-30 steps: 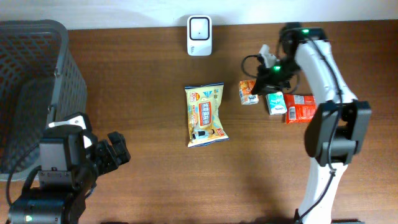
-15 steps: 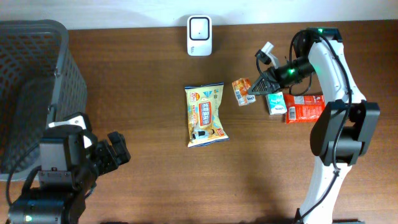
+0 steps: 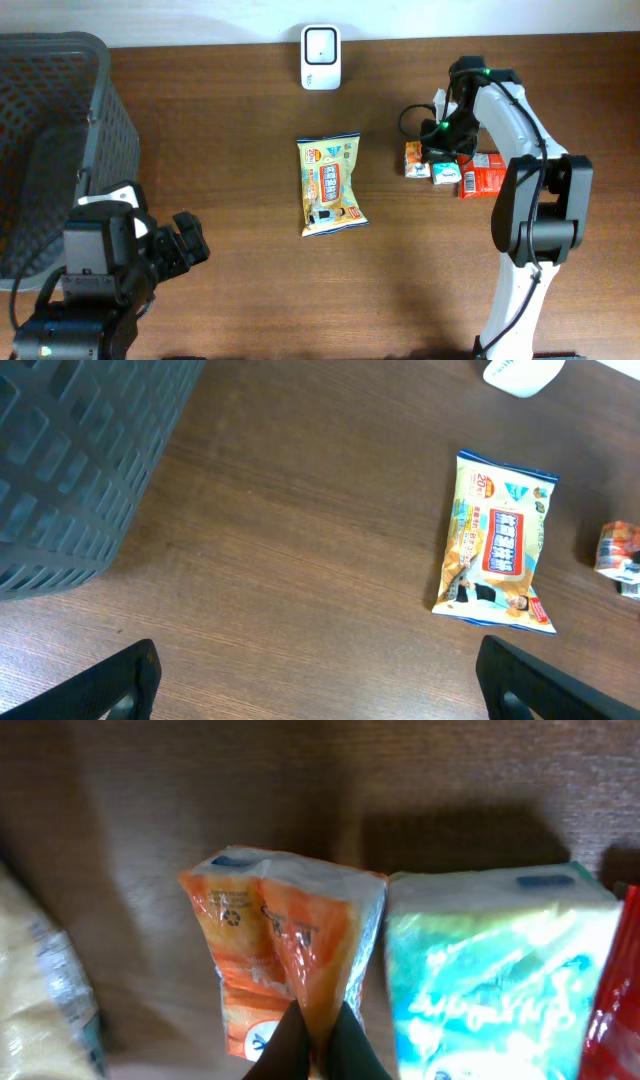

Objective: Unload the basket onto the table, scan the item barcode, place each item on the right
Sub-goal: 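Reach the right gripper to the yellow wipes packet and grasp it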

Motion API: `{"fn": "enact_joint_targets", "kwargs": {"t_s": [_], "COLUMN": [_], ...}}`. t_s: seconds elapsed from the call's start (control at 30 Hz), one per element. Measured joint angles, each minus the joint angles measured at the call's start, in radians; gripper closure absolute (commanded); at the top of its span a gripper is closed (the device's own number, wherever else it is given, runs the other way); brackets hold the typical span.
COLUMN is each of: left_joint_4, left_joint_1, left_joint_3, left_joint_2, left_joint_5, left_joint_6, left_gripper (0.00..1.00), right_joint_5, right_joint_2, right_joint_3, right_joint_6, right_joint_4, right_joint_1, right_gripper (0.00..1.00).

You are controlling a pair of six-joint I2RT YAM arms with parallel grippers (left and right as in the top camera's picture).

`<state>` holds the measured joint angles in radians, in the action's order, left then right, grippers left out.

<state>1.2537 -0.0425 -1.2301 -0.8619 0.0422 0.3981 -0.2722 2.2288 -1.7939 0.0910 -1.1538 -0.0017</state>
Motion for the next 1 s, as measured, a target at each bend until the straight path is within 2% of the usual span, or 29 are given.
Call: {"fn": "enact_joint_targets", "kwargs": {"t_s": [0.03,0.23,0.33,0.37,0.4,0.47,0.5,0.53,0.63,0.73,0.77,0.8,0.83,0.87,0.9,0.93,1.0], "left_joint_4": [0.000,0.000,0.000,0.001,0.000,0.000,0.000,0.000,0.000,0.000,0.000,0.000,-0.001,-0.001,-0.001,0.000,0.000], "left_joint_1": [0.000,0.000,0.000,0.000,0.000,0.000,0.000,0.000,0.000,0.000,0.000,0.000,0.000,0.000,0.000,0.000,0.000], "left_joint_3": [0.000,0.000,0.000,0.000,0.000,0.000,0.000,0.000,0.000,0.000,0.000,0.000,0.000,0.000,0.000,0.000,0.000], "left_joint_2": [0.000,0.000,0.000,0.000,0.000,0.000,0.000,0.000,0.000,0.000,0.000,0.000,0.000,0.000,0.000,0.000,0.000], "left_joint_5": [0.000,0.000,0.000,0.000,0.000,0.000,0.000,0.000,0.000,0.000,0.000,0.000,0.000,0.000,0.000,0.000,0.000], "left_joint_6": [0.000,0.000,0.000,0.000,0.000,0.000,0.000,0.000,0.000,0.000,0.000,0.000,0.000,0.000,0.000,0.000,0.000], "left_gripper": [0.01,0.01,0.01,0.01,0.01,0.01,0.01,0.01,0.01,0.01,0.01,0.01,0.01,0.01,0.01,0.01,0.01], "right_joint_5": [0.018,0.047,0.048,0.047,0.044,0.013,-0.023,-0.037,-0.068,-0.078,-0.079,-0.081,-0.082,-0.082,-0.082,-0.082,-0.087], "right_joint_2": [0.000,0.000,0.000,-0.003,-0.006,-0.027,-0.043,-0.048,-0.050,-0.051,-0.052,-0.052,-0.051,-0.051,-0.051,-0.051,-0.051], "right_joint_3": [0.011,0.006,-0.080,-0.109,-0.129,-0.150,-0.157,-0.157,-0.131,-0.051,-0.024,0.004,0.034,0.063,0.083,0.091,0.093], "right_joint_6": [0.011,0.042,0.056,0.059,0.061,0.053,0.039,0.027,-0.022,0.001,0.020,0.047,0.082,0.101,0.118,0.125,0.142], "right_joint_4": [0.007,-0.040,-0.150,-0.163,-0.172,-0.175,-0.174,-0.174,-0.130,-0.032,0.005,0.040,0.066,0.098,0.112,0.112,0.125], "right_joint_1": [0.000,0.000,0.004,0.006,0.012,0.040,0.077,0.097,0.218,0.320,0.333,0.341,0.346,0.349,0.351,0.351,0.352], "right_gripper": [0.65,0.60,0.61,0.58,0.49,0.25,0.18,0.18,0.04,0.04,0.05,0.14,0.32,0.61,0.84,0.96,0.96]}}
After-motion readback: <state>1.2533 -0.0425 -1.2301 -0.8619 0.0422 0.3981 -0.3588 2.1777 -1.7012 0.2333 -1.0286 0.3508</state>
